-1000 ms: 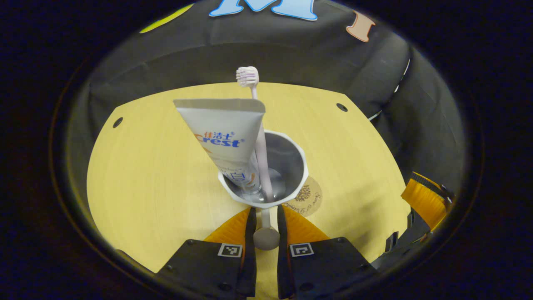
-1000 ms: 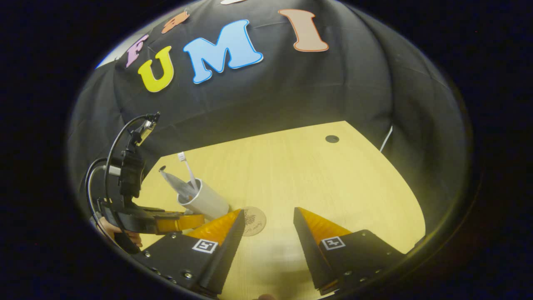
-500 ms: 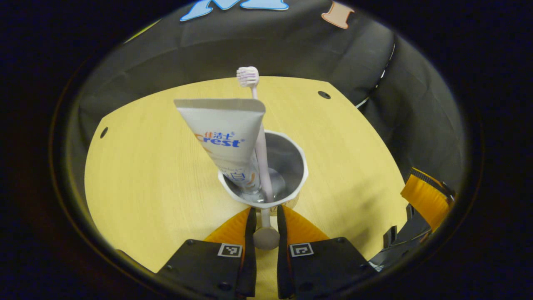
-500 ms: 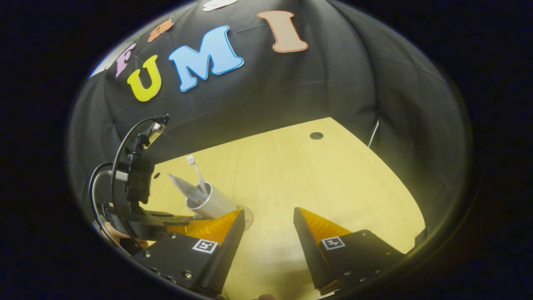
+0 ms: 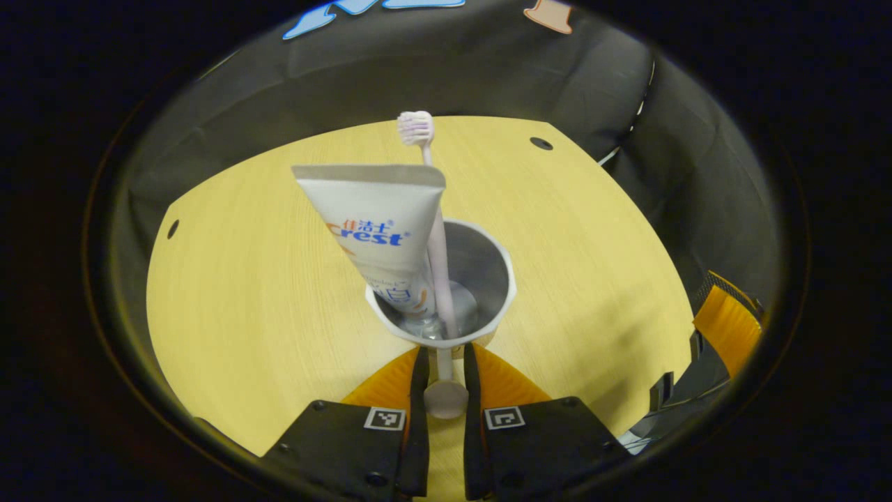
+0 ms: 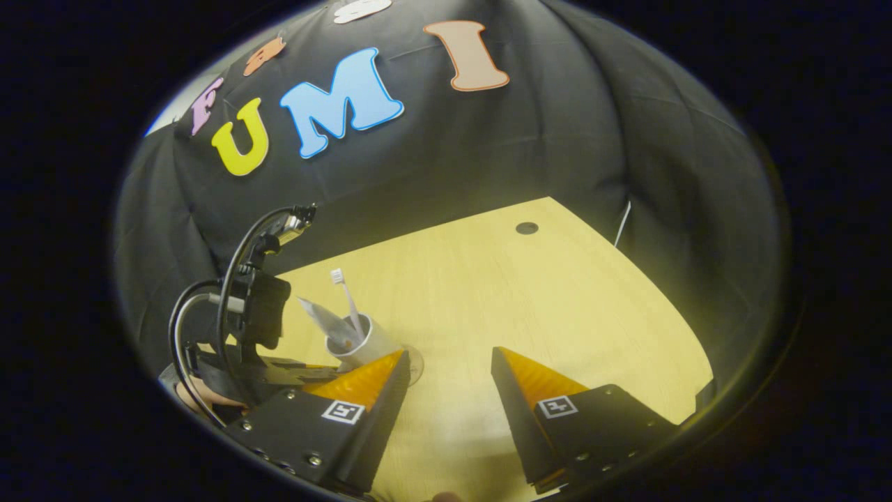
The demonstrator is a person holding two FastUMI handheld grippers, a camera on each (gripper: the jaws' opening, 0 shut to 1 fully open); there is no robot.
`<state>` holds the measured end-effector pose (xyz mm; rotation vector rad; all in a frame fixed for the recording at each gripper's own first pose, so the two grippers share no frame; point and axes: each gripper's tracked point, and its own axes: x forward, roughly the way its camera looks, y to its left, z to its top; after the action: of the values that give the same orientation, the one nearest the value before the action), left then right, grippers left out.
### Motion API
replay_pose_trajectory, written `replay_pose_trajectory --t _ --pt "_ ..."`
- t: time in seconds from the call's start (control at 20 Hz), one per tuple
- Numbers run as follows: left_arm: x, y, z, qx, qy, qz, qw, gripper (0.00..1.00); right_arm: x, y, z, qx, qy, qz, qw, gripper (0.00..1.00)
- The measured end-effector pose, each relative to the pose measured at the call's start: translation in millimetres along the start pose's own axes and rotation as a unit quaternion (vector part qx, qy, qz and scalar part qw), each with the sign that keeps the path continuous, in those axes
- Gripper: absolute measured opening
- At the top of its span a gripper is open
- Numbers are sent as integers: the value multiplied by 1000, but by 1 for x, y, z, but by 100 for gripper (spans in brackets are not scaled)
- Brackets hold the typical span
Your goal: Put the toothbrush and toothpaste on the desktop into the cup, then pick up the cup and place it on the coaster on the desktop.
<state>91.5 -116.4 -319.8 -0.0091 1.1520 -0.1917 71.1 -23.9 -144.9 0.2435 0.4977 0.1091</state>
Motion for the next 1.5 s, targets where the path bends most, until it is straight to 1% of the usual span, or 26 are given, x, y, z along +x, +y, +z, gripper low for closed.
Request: replay_pose_trajectory --t 0.15,0.35,0.4,0.45,0.5,0.55,0.6,0.65,0.7,0.75,0.8,0.85,0.9,0.95,1.0,1.05,1.1,1.2,1.25,1.3,1.35,1.4,1.5 --pt "4 0 0 6 4 2 1000 28 -1 2 1 0 -1 0 1000 75" --pt "1 -5 2 3 -1 -4 1000 35 -4 5 3 -8 -1 4 1000 75" --pt "0 -7 3 3 -6 -11 1000 34 -5 5 4 -10 -2 6 1000 75" --pt "-1 -8 5 5 -11 -10 1000 38 -6 7 5 -13 -3 8 1000 75" --pt "-2 -6 6 6 -15 -8 1000 34 -8 9 7 -15 -4 11 1000 75" --pt "-2 -8 8 5 -22 -12 1000 35 -10 11 8 -18 -5 15 1000 75" --pt "-4 -9 9 3 -30 -14 999 53 -12 13 11 -21 -8 19 1000 75" --pt "-7 -9 9 1 -39 -13 999 47 -14 15 13 -25 -11 22 999 75" --pt "-11 -9 10 -2 -47 -15 999 53 -16 15 16 -30 -15 25 999 75" --pt "-16 -9 10 -5 -57 -14 998 54 -19 17 18 -36 -19 27 999 75" --pt "-21 -8 12 -10 -69 -15 997 49 -21 18 22 -41 -25 31 998 75" --pt "-27 -9 16 -17 -83 -15 996 65 -23 18 25 -46 -31 34 998 75" --pt "-33 -10 22 -22 -100 -14 995 61 -26 20 29 -51 -37 37 997 75" --pt "-39 -10 28 -28 -119 -12 992 62 -28 21 32 -56 -41 40 997 75" --pt "-44 -9 30 -33 -139 -8 990 74 -31 23 34 -60 -46 44 996 75" --pt "-55 -5 32 -38 -159 -3 987 77 -33 26 36 -65 -50 48 995 75" --pt "-63 -2 35 -44 -179 2 983 80 -35 29 37 -72 -54 51 995 71" --pt "-79 1 41 -55 -220 8 974 85 -38 31 39 -91 -63 51 993 70" --pt "-88 4 44 -59 -240 11 969 82 -41 34 40 -99 -69 49 992 70" --pt "-95 8 48 -60 -259 15 964 85 -43 36 43 -105 -76 48 990 70" --pt "-103 12 51 -58 -277 21 959 84 -46 40 45 -108 -84 48 989 70" --pt "-111 16 54 -55 -295 26 953 84 -49 43 49 -112 -93 47 988 75" --pt "-125 22 58 -50 -331 34 942 84 -52 46 54 -121 -110 38 986 75"
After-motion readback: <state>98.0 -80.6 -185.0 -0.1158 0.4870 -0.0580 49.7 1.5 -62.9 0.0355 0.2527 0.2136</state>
